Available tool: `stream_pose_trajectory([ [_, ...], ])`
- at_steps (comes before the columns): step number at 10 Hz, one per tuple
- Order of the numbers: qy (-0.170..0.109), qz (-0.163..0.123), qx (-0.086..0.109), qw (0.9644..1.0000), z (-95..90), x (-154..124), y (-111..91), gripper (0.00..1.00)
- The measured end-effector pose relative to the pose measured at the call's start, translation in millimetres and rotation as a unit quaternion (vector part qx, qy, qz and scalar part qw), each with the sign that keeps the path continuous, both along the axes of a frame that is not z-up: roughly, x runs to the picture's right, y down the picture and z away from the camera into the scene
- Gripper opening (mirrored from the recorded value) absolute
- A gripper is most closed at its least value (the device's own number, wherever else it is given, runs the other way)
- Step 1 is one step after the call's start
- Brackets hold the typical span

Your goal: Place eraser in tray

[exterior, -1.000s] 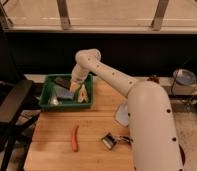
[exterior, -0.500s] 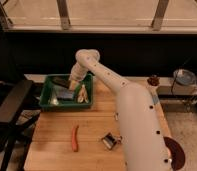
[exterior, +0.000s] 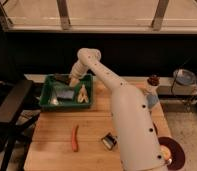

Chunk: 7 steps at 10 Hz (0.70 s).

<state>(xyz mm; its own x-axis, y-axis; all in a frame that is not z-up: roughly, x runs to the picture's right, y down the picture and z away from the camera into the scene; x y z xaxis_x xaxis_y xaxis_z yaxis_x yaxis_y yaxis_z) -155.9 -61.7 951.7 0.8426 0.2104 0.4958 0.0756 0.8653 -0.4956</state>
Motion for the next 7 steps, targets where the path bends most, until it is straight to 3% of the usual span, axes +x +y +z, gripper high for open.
stream_pose_trajectory([
  [4, 0.006, 0.043, -0.027, 0.9987, 7.2, 13.8, -21.1, 0.65],
  [7, 0.005, 0.045, -0.034, 0.9984, 6.3, 17.1, -21.3, 0.65],
])
